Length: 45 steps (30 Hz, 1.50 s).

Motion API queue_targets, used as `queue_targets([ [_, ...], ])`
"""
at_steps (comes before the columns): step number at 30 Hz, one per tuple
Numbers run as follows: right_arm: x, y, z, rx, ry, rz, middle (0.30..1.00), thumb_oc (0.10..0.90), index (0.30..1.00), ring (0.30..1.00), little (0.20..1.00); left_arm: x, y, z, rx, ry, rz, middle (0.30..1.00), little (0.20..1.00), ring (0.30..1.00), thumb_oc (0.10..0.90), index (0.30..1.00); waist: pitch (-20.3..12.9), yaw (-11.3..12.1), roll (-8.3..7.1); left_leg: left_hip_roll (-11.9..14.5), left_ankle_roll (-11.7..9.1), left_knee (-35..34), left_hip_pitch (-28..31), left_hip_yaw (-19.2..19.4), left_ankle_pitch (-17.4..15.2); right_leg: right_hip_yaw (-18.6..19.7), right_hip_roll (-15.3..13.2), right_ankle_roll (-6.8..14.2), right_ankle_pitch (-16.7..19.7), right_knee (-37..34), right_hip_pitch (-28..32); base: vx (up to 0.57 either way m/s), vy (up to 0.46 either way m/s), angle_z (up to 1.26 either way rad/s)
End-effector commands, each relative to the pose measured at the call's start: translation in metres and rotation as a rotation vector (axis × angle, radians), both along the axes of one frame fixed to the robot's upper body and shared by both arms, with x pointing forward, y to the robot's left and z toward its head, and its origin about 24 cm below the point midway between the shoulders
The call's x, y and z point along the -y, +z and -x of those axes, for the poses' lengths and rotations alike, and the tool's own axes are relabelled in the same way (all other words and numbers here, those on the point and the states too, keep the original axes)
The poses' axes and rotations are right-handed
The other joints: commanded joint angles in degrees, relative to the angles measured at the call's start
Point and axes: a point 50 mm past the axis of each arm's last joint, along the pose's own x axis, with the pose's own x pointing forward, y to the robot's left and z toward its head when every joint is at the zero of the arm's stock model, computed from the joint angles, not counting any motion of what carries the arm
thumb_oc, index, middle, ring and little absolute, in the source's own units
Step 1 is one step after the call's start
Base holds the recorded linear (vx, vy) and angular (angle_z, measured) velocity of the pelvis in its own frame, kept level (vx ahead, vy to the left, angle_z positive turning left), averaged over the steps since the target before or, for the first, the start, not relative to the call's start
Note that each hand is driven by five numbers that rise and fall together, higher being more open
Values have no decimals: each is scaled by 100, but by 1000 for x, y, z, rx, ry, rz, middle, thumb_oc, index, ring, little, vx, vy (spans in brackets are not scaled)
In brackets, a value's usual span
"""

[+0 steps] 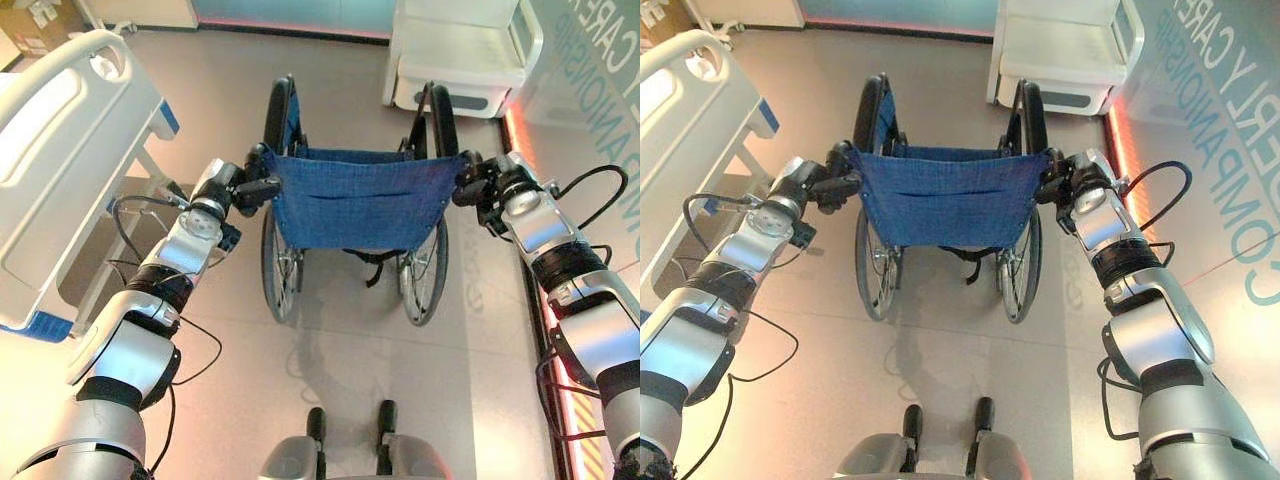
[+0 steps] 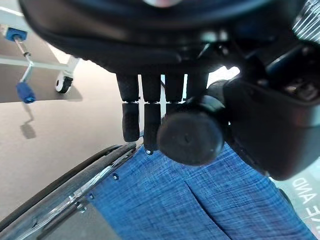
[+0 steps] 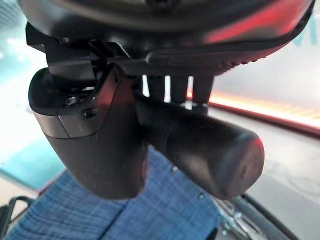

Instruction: Push the wheelchair next to the bed

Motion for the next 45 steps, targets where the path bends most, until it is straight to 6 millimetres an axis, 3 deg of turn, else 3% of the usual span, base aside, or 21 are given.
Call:
queue_targets([
  [1, -9, 15, -4, 82, 102, 232, 300, 400, 300, 300, 300, 23, 1, -2, 60, -117, -28, 300, 300, 300, 400, 300, 196, 7, 195, -67, 180, 634, -328, -39, -643, -87, -104, -136, -1054, 1397, -84, 33, 170, -8],
  [3, -7, 12, -3, 78, 99, 229, 300, 400, 300, 300, 300, 25, 0, -2, 64, -122, -24, 300, 300, 300, 400, 300, 231, 36, 204, -122, 235, 731, -357, -46, -698, -79, -201, -122, -992, 1952, -151, 64, 202, -10],
  [7, 0, -2, 2, 69, 102, 205, 300, 400, 300, 300, 300, 29, -7, 1, 44, -132, -38, 300, 300, 300, 400, 300, 289, -12, 254, -168, 333, 751, -268, -131, -757, 42, -309, 20, -303, 3198, -645, 192, 115, -18],
  [9, 0, -10, 4, 51, 126, 193, 300, 400, 300, 300, 300, 30, -15, 4, 32, -132, -38, 300, 300, 300, 400, 300, 334, -105, 231, -229, 330, 770, -135, -194, -817, 93, -396, 62, -71, 3015, -930, 281, -3, 10],
  [10, -2, -12, 6, 47, 143, 207, 300, 400, 300, 300, 300, 30, -18, 6, 32, -129, -35, 300, 300, 300, 400, 300, 372, -202, 207, -304, 303, 724, 16, -243, -868, 103, -460, 74, 62, 2524, -1140, 349, -86, 19],
  [13, 1, -4, 7, 26, 160, 253, 300, 400, 300, 300, 300, 28, -13, 7, 63, -115, -26, 300, 300, 300, 400, 300, 450, -463, 211, -409, 210, 504, 432, -425, -1048, 96, -467, 203, 341, 1014, -1506, 370, -143, 15],
  [15, 5, 5, 6, 19, 156, 270, 300, 400, 300, 300, 300, 25, -5, 5, 86, -109, -27, 300, 300, 300, 400, 300, 416, -548, 201, -432, 193, 456, 513, -538, -1129, 280, -395, 251, 476, 697, -1529, 324, -197, 36],
  [17, 10, 13, 5, -18, 144, 275, 300, 400, 300, 300, 300, 21, 4, 3, 105, -104, -24, 300, 300, 300, 400, 300, 312, -590, 133, -410, 160, 571, 476, -580, -1233, 379, -317, 245, 386, 656, -1407, 310, -277, 49],
  [22, 22, -5, 8, -156, 125, 220, 300, 400, 300, 300, 300, 19, 5, 0, 44, -117, 32, 300, 300, 300, 400, 300, -1, -590, 75, 208, -240, 809, 765, -486, -1203, 33, -353, 127, -196, 1194, -1143, 356, -292, 46],
  [23, 25, -9, 9, -185, 121, 215, 300, 400, 300, 300, 300, 19, 3, 0, 31, -112, 51, 300, 300, 300, 400, 300, -54, -608, 77, 366, -321, 857, 852, -489, -1098, -11, -319, 72, -295, 1263, -1094, 391, -269, 8],
  [25, 28, -22, 11, -233, 115, 192, 300, 400, 300, 300, 300, 19, 1, -1, 18, -89, 98, 300, 300, 300, 400, 300, -219, -678, 91, 766, -533, 1233, 1069, -496, -467, -152, -154, -123, -496, 1282, -938, 467, -313, 9],
  [28, 30, -29, 13, -246, 109, 188, 300, 400, 300, 300, 300, 19, -2, -1, 12, -66, 99, 300, 300, 300, 400, 300, -346, -714, 57, 976, -608, 1725, 1014, -481, 81, -199, -40, -309, -640, 1241, -795, 297, -175, 19],
  [29, 31, -32, 14, -248, 103, 183, 300, 400, 300, 300, 300, 19, -4, -1, 12, -58, 97, 300, 300, 300, 400, 300, -340, -660, -13, 919, -544, 2217, 709, -499, 200, -183, -1, -395, -703, 1190, -609, 382, -223, 18],
  [32, 27, -30, 12, -219, 100, 172, 300, 400, 300, 300, 300, 21, -3, -2, 21, -62, 80, 300, 300, 300, 400, 300, -129, -421, -79, 583, -350, 2568, -302, -486, 101, 25, 173, -474, -907, 1150, -70, 571, -207, -5],
  [33, 23, -25, 9, -191, 99, 189, 300, 400, 300, 300, 300, 21, -2, -3, 33, -67, 65, 300, 300, 300, 400, 300, 14, -279, -71, 343, -276, 2251, -648, -457, -11, 141, 242, -430, -942, 1116, 147, 524, 7, -19],
  [35, 18, -20, 7, -169, 103, 196, 300, 400, 300, 300, 300, 21, 1, -2, 48, -72, 57, 300, 300, 300, 400, 300, 122, -114, 19, 218, -348, 1613, -941, -346, 158, 192, 401, -394, -1030, 992, 472, 556, 59, -26],
  [36, 13, -13, 5, -144, 106, 199, 300, 400, 300, 300, 300, 21, 4, -2, 66, -75, 51, 300, 300, 300, 400, 300, 211, 68, 150, 130, -510, 999, -1320, -359, 616, 299, 618, -405, -1141, 891, 769, 458, 91, -22],
  [38, 8, 3, 3, -85, 133, 208, 300, 400, 300, 300, 300, 15, 13, 0, 90, -66, 40, 300, 300, 300, 400, 300, 296, 333, 219, 7, -638, 393, -1775, -453, 1056, 634, 785, -409, -1326, 791, 1167, 543, 161, -20],
  [39, 7, 9, 3, -67, 142, 219, 300, 400, 300, 300, 300, 11, 16, 1, 99, -61, 38, 300, 300, 300, 400, 300, 286, 392, 247, -2, -633, 271, -1826, -423, 1079, 670, 791, -413, -1407, 811, 1234, 521, 234, -59],
  [41, 15, 16, 5, -52, 159, 245, 300, 400, 300, 300, 300, 1, 19, 3, 99, -45, 34, 300, 300, 300, 400, 300, 154, 450, 226, -58, -439, 406, -1684, -331, 724, 620, 629, -338, -1623, 913, 1282, 485, 263, -102],
  [45, 23, -3, 12, -94, 171, 229, 300, 400, 300, 300, 300, -9, 12, 8, 31, -50, 15, 300, 300, 300, 400, 300, -38, 578, 38, -129, -143, 959, -1499, -368, 82, 253, 198, -120, -1599, 1229, 1291, 492, 216, -69],
])
